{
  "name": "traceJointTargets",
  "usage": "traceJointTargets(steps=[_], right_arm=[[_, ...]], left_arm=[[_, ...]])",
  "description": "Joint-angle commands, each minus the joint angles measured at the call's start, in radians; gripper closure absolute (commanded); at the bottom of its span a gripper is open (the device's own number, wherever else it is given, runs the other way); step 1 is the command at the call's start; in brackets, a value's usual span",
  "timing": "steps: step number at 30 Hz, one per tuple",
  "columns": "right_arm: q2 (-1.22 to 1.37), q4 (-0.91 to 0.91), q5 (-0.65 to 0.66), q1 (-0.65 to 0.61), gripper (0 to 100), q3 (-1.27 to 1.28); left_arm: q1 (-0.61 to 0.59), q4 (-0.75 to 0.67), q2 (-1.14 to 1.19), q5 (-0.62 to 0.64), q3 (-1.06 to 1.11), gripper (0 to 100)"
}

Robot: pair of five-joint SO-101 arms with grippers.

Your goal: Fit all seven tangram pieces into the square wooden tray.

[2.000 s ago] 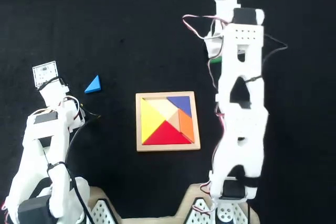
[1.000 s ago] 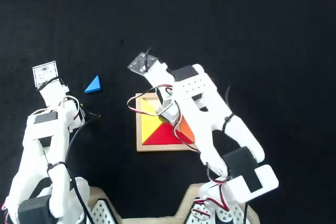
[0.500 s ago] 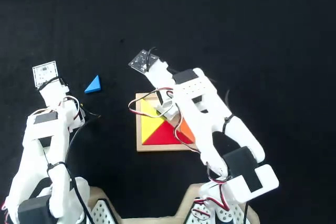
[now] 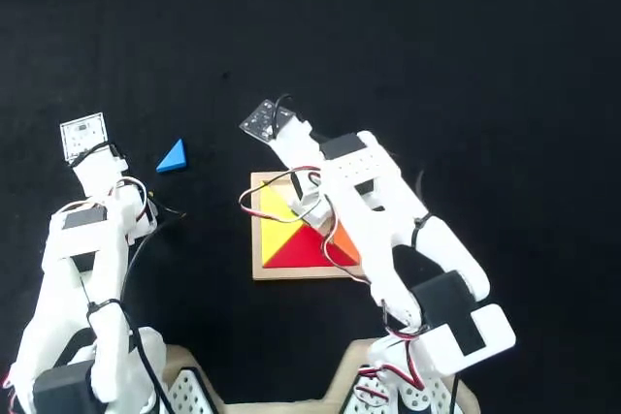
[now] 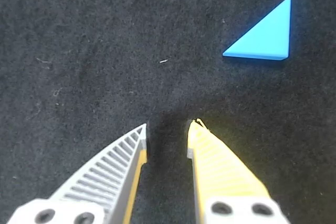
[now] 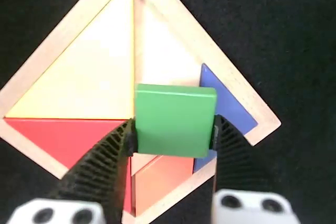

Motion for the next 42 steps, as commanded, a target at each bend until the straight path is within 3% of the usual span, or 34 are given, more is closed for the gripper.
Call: traceJointTargets(steps=[1,7,11,14,20,27,33,42], right_arm=[[-0.045,-0.009,-0.003,0.034,80.5,-0.004],[-0.044,-0.003,-0.002,0.008,79.2,0.001],[-0.044,0.0,0.018,-0.052,69.7,0.035],[-0.045,-0.002,0.02,-0.055,68.9,0.033],[-0.054,-0.003,0.02,-0.014,76.9,-0.018],[-0.054,0.048,0.011,0.196,99.3,-0.148],[-0.044,-0.014,-0.002,0.213,98.7,-0.09],[-0.044,-0.109,0.003,0.11,98.7,0.022]], left_arm=[[-0.004,-0.017,-0.017,0.011,-0.013,86],[-0.004,-0.017,-0.017,0.011,-0.013,86],[-0.004,-0.017,-0.017,0.011,-0.013,86],[-0.004,-0.017,-0.017,0.011,-0.013,86],[-0.004,-0.017,-0.017,0.011,-0.013,86],[-0.004,-0.017,-0.017,0.011,-0.015,86],[-0.004,-0.017,-0.017,0.011,-0.015,86],[-0.004,-0.017,-0.017,0.011,-0.015,86]])
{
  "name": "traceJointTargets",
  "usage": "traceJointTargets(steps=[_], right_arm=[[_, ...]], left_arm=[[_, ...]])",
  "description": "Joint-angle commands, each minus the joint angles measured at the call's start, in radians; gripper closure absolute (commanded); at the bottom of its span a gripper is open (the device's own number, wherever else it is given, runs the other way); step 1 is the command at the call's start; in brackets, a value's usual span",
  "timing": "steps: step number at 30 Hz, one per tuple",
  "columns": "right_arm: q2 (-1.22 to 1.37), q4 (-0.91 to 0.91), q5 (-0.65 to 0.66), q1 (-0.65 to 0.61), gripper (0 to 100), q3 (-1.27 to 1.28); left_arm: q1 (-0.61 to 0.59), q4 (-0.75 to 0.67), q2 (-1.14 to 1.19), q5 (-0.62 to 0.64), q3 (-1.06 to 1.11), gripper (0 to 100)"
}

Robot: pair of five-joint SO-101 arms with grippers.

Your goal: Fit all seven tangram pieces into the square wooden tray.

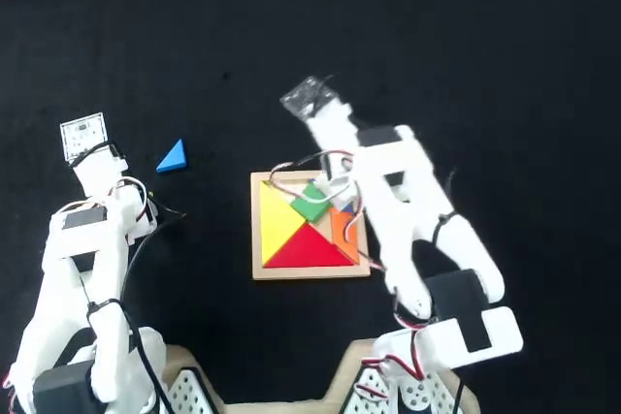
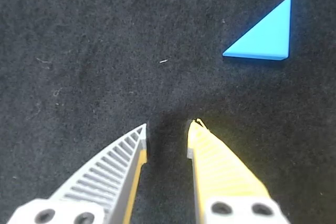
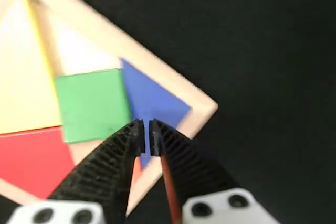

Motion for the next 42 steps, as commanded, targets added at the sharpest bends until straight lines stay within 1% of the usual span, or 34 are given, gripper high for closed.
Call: traceJointTargets(steps=[1,15,21,24,26,28,30,33,36,42], right_arm=[[-0.044,-0.021,-0.005,-0.034,98.7,0.012],[-0.076,0.009,-0.003,-0.049,98.7,0.012],[0.013,-0.014,-0.002,-0.092,98.7,0.021],[0.012,0.04,-0.003,-0.084,98.7,-0.033],[-0.027,0.115,-0.003,-0.074,98.7,-0.082],[-0.079,0.147,-0.011,-0.068,98.7,-0.105],[-0.117,0.121,-0.018,-0.074,98.7,-0.091],[-0.128,-0.028,-0.095,-0.112,98.7,-0.024],[-0.116,-0.15,-0.13,-0.15,98.7,0.022],[0.028,-0.161,-0.123,-0.157,98.7,-0.061]], left_arm=[[-0.004,-0.017,-0.017,0.011,-0.015,86],[-0.004,-0.017,-0.017,0.011,-0.015,86],[-0.004,-0.017,-0.017,0.011,-0.015,86],[-0.004,-0.017,-0.017,0.011,-0.015,86],[-0.004,-0.017,-0.017,0.011,-0.015,86],[-0.004,-0.017,-0.017,0.011,-0.015,86],[-0.002,-0.017,-0.017,0.011,-0.015,86],[0.019,-0.034,-0.018,0.011,-0.005,86],[0.024,-0.037,-0.018,0.011,-0.004,86],[0.021,-0.035,-0.018,0.011,-0.004,86]])
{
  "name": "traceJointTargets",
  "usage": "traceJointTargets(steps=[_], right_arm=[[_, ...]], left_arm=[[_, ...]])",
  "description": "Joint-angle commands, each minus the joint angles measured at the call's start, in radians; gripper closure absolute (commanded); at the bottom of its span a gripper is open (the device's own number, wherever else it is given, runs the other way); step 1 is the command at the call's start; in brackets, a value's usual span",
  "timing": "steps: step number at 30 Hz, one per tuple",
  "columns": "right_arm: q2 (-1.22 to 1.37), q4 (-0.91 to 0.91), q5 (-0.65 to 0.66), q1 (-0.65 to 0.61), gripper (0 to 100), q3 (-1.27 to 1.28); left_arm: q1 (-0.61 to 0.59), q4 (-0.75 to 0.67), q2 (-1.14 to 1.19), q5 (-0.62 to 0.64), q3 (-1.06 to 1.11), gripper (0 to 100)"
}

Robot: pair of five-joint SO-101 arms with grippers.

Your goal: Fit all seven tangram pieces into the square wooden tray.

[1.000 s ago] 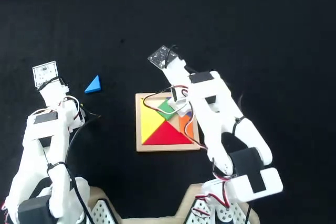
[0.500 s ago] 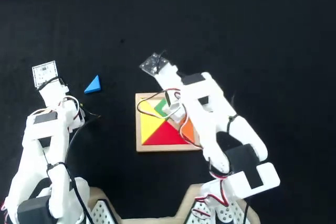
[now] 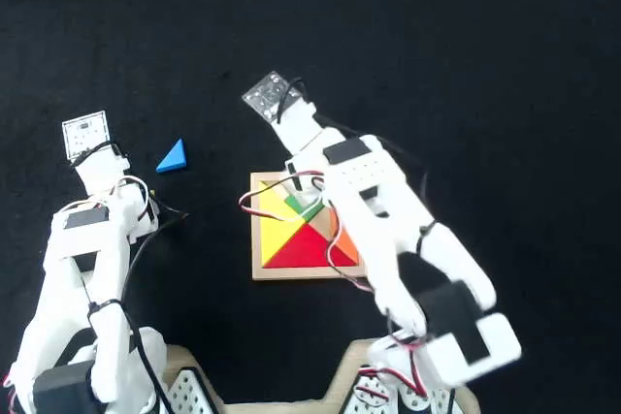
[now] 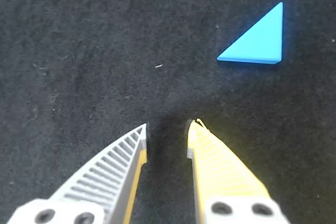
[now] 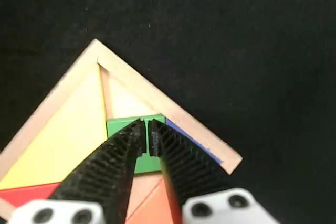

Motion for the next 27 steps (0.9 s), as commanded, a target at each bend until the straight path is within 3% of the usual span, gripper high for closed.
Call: traceJointTargets(steps=[1,10,21,27], right_arm=[[0.082,-0.012,-0.003,-0.02,98.7,-0.102],[0.193,0.032,-0.002,-0.097,98.7,-0.206],[0.251,0.04,0.049,-0.061,98.8,-0.205],[0.24,0.129,0.061,-0.052,98.8,-0.206]], left_arm=[[0.01,-0.015,-0.018,0.011,-0.007,86],[0.012,-0.015,-0.018,0.011,-0.008,86],[0.01,-0.015,-0.018,0.011,-0.008,86],[0.01,-0.015,-0.018,0.011,-0.008,86]])
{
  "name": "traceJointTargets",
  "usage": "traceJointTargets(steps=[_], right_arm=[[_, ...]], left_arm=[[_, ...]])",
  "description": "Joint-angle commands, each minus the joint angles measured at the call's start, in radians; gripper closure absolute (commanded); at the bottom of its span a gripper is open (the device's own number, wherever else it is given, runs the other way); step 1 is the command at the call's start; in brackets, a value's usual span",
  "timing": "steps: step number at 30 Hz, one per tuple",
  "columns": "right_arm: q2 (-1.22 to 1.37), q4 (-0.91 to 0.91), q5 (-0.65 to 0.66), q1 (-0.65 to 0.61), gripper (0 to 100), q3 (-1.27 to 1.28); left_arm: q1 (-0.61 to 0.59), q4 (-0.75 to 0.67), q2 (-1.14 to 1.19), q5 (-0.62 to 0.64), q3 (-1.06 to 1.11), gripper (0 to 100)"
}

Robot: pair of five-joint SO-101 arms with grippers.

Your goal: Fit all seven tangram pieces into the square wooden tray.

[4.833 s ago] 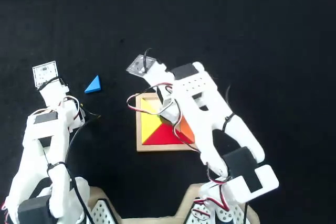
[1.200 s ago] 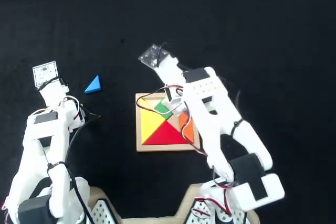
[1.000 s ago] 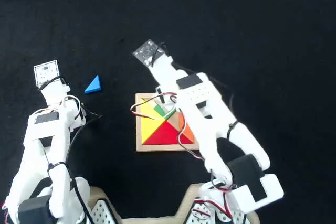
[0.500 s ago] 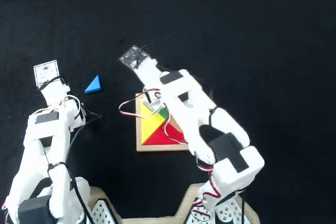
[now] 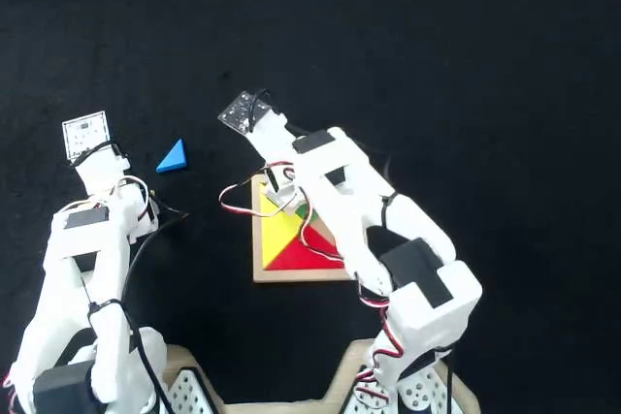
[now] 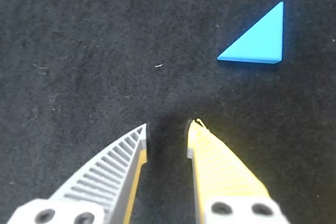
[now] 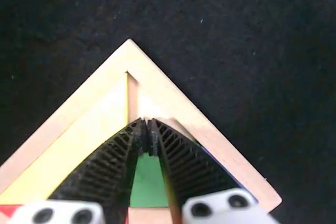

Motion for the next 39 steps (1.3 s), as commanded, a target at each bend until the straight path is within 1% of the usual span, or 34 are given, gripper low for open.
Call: traceJointTargets(steps=[1,6,11,14,16,21,23,25,27,28,29,32,35,37,39], right_arm=[[-0.022,0.04,0.012,0.018,98.8,-0.027],[-0.028,0.041,0.012,0.014,98.8,-0.027],[-0.03,0.029,0.012,-0.02,98.8,-0.033],[-0.033,-0.012,0.009,-0.009,98.8,-0.042],[-0.033,-0.006,0.005,0.017,98.8,-0.065],[-0.104,0.115,0.0,0.081,98.8,-0.153],[-0.171,0.149,-0.031,0.094,98.8,-0.157],[-0.254,0.19,-0.052,0.109,98.8,-0.156],[-0.348,0.235,-0.052,0.132,98.8,-0.142],[-0.394,0.233,-0.049,0.152,98.8,-0.122],[-0.432,0.221,-0.048,0.175,98.8,-0.091],[-0.506,0.098,-0.052,0.273,98.7,0.041],[-0.487,-0.075,-0.054,0.37,98.7,0.166],[-0.437,-0.183,-0.087,0.425,98.7,0.205],[-0.372,-0.229,-0.146,0.471,98.7,0.189]], left_arm=[[0.012,-0.015,-0.018,0.011,-0.008,86],[0.012,-0.017,-0.018,0.011,-0.008,86],[0.012,-0.017,-0.018,0.011,-0.008,86],[0.008,-0.017,-0.025,0.017,-0.008,86],[0.005,-0.012,-0.026,0.018,-0.008,86],[0.005,-0.009,-0.026,0.02,-0.018,86],[0.005,-0.009,-0.028,0.02,-0.019,85],[0.005,-0.002,-0.028,0.02,-0.031,81],[0.004,0.074,-0.028,0.011,-0.085,74],[-0.007,0.129,-0.028,0.008,-0.134,72],[-0.013,0.192,-0.028,-0.018,-0.197,72],[-0.012,0.397,-0.014,-0.216,-0.415,73],[0.019,0.575,0.005,-0.334,-0.59,73],[0.051,0.643,0.04,-0.405,-0.685,73],[0.087,0.684,0.097,-0.494,-0.76,73]])
